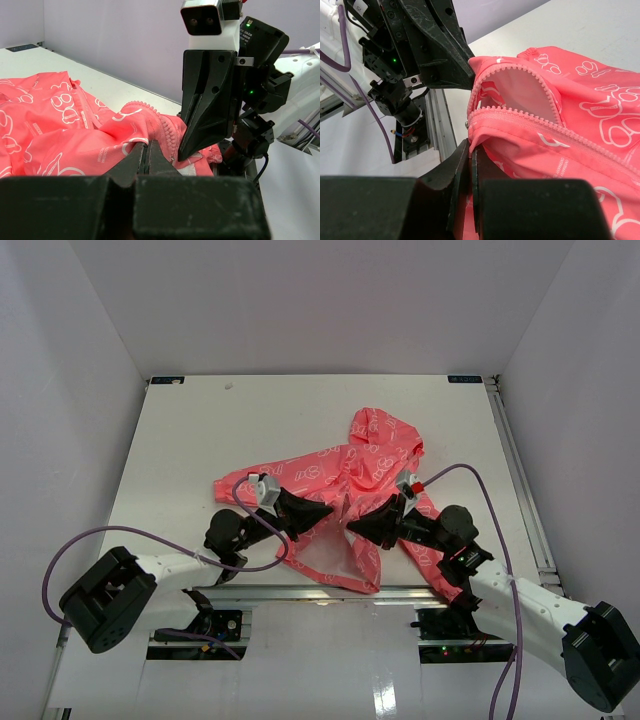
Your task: Zip up the jacket
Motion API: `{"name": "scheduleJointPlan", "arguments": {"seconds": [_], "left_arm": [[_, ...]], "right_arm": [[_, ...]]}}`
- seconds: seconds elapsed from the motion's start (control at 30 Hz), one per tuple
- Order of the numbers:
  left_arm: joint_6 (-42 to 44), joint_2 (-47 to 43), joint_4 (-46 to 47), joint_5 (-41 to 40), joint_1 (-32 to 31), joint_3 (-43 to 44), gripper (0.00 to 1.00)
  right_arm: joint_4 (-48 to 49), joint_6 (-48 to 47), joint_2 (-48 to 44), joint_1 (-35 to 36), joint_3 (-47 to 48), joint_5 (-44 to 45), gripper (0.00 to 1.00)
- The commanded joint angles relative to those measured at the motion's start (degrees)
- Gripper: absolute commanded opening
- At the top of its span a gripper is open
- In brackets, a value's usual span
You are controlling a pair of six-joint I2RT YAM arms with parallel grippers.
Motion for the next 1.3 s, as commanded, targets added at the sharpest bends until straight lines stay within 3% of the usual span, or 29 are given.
{"name": "scheduleJointPlan", "arguments": {"seconds": [0.0, 1.27], "left_arm": [[1.43, -1.23, 1.69, -1.31, -0.35, -0.72, 0.00], [9.38, -1.25, -1.91, -6.08, -2.95, -0.46, 0.00]], "right_arm": [[0.99, 1.49, -0.73, 0.48, 1.97, 0.34, 0.08], [-1.03, 5.61, -0.08, 0.57, 2.85, 4.76, 0.08]]}}
